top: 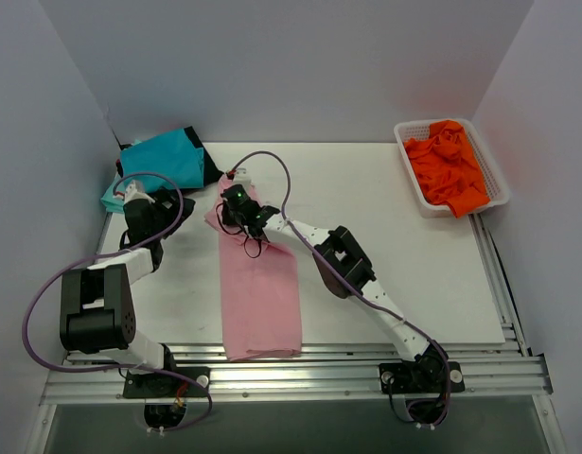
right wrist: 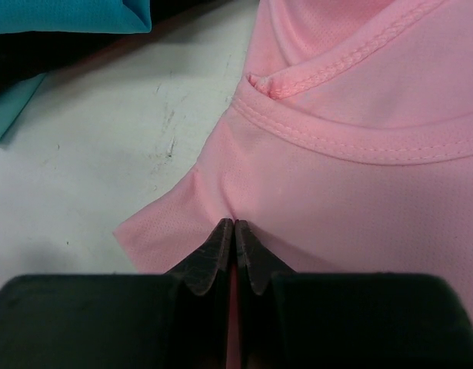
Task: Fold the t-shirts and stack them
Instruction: Grab the bottom of the folded rectangular tshirt with both arms
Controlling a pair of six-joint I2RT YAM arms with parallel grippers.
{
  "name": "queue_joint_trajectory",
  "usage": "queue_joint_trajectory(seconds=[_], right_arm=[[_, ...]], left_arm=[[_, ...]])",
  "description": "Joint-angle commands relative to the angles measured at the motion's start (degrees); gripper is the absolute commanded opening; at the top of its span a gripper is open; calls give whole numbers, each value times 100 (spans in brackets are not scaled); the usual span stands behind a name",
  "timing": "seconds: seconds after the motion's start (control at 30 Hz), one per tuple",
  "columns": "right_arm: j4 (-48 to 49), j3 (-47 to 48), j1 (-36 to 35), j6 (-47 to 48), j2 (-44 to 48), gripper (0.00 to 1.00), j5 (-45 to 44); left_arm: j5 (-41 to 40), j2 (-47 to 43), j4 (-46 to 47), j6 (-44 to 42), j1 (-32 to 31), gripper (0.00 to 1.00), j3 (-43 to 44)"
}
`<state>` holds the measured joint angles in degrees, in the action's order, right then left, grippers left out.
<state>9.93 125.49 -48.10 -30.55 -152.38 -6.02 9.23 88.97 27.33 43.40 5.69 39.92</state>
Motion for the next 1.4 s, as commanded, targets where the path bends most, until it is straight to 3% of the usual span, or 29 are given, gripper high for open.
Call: queue_joint_trajectory(seconds=[0.0,0.37,0.8,1.37], right_arm=[[-396,-33,-24,75,-161,0,-268],[-114,-315,2,127,322,0,-583],[-150,-595,564,418,1271,0,-611],[140,-1070,1390,391,1368,0,-444]], left_arm=[[175,59,483,90,55,91,-72],[395,288,844,178,90,90,-125],[404,270,835,160,81,90,-99],[395,428,818,99,63,90,24]])
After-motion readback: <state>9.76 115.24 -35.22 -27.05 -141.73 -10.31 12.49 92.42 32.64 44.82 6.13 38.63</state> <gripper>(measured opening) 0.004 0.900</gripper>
